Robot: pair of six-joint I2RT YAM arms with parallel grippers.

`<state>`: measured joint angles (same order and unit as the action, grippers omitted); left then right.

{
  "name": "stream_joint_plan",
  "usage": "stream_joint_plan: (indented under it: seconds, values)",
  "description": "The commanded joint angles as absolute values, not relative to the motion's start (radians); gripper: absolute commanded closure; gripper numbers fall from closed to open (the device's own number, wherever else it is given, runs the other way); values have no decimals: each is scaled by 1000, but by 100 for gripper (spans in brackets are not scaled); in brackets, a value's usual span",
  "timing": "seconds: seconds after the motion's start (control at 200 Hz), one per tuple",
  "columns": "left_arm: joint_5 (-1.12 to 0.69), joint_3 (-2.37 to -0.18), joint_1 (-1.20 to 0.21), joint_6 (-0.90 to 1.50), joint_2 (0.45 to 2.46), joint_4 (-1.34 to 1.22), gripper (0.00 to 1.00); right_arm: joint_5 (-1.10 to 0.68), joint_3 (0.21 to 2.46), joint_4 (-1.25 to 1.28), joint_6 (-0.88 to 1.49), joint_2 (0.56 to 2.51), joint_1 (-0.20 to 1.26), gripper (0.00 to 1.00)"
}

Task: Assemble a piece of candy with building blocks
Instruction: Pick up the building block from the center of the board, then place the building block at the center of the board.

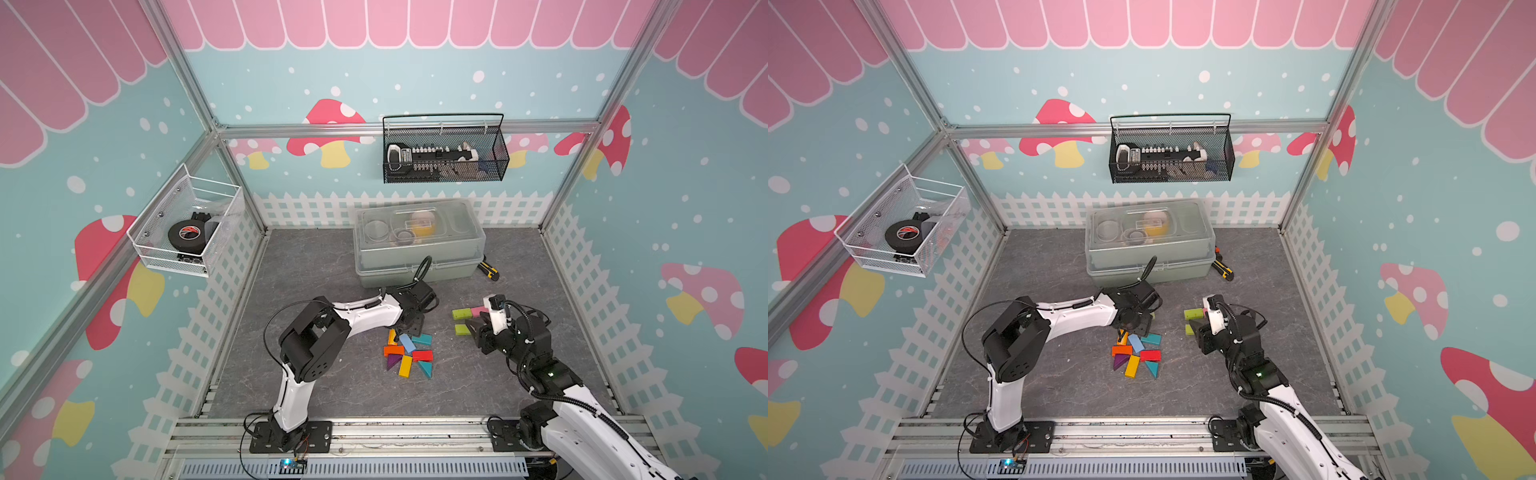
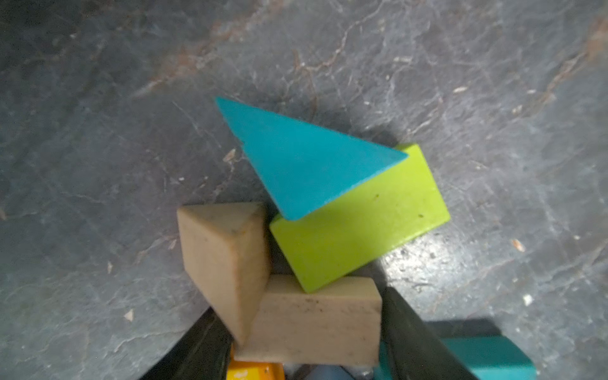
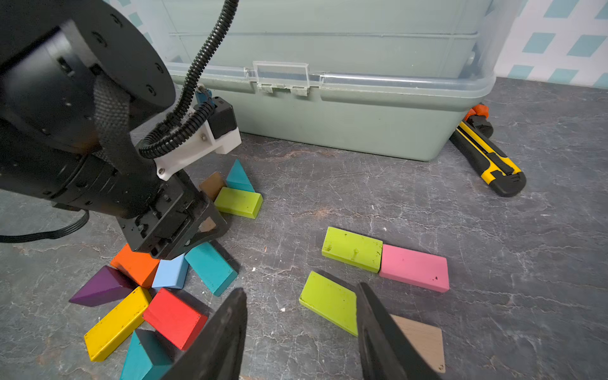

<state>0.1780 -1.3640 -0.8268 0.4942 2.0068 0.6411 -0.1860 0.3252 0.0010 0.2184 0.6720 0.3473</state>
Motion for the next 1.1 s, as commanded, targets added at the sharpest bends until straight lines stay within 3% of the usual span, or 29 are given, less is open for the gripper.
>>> stream_joint_plan:
  seconds: [0.0, 0.59, 0.825, 1.096]
  values:
    - [172, -1361, -825, 504, 2039, 640, 33, -204, 313, 11, 237, 672, 347, 47]
    - [203, -1353, -873, 552, 1892, 669, 51, -106, 284, 7, 272, 642, 347, 49]
    - [203, -1433, -1008, 660, 1846, 687, 52, 265, 288, -134, 437, 550, 345, 49]
    - [133, -1621, -1149, 827, 2011, 644, 53, 641, 312, -242, 536, 466, 338, 51]
